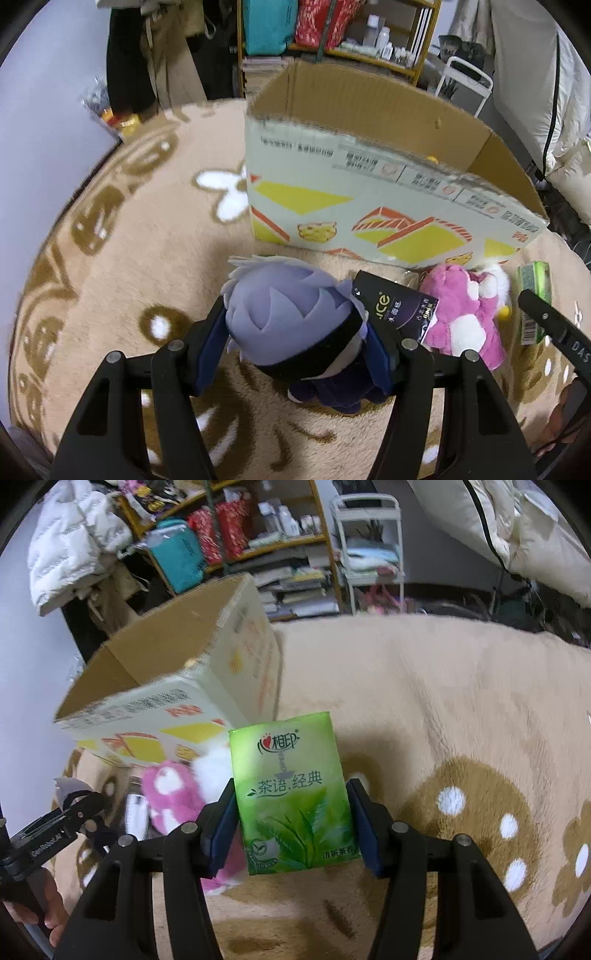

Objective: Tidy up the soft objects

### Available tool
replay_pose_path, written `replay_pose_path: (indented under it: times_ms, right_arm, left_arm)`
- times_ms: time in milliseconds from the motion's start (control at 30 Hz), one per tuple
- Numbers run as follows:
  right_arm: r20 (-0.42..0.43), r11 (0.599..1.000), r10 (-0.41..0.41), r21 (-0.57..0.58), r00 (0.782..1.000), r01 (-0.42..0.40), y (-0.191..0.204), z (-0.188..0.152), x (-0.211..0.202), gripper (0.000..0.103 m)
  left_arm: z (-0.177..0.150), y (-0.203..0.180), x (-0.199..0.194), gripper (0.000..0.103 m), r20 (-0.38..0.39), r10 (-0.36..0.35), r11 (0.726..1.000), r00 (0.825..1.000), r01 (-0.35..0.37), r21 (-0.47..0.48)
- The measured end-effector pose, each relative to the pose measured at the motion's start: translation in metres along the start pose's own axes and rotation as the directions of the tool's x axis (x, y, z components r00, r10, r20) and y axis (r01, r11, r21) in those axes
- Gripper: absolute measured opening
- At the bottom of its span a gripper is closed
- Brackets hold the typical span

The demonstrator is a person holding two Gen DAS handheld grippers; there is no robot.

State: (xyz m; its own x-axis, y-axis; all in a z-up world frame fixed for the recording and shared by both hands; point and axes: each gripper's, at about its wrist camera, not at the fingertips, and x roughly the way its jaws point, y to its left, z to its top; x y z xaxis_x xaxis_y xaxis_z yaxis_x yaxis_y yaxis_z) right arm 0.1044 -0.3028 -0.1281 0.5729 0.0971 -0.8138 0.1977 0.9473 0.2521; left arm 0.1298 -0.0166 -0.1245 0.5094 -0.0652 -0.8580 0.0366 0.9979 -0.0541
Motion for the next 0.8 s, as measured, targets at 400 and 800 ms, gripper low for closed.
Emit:
replay_pose_path:
  times_ms: [400, 800]
  right_arm:
    - [0.208, 0.993, 0.051, -0.115, 0.977, -0.028, 0.029, 0.004, -0.054, 0.06]
    - [0.337, 0.985, 0.098, -0.166, 0.936, -0.044, 0.04, 0.01, -0.101, 0.06]
  left_arm:
    - [0.003, 0.009, -0.066, 0.065, 0.242, 0.088, 0.996, 0.966, -0.085, -0.021]
    - [-0.004, 0.002, -0.13, 0.065, 0.493, 0.101, 0.992, 0.864, -0.128, 0.021]
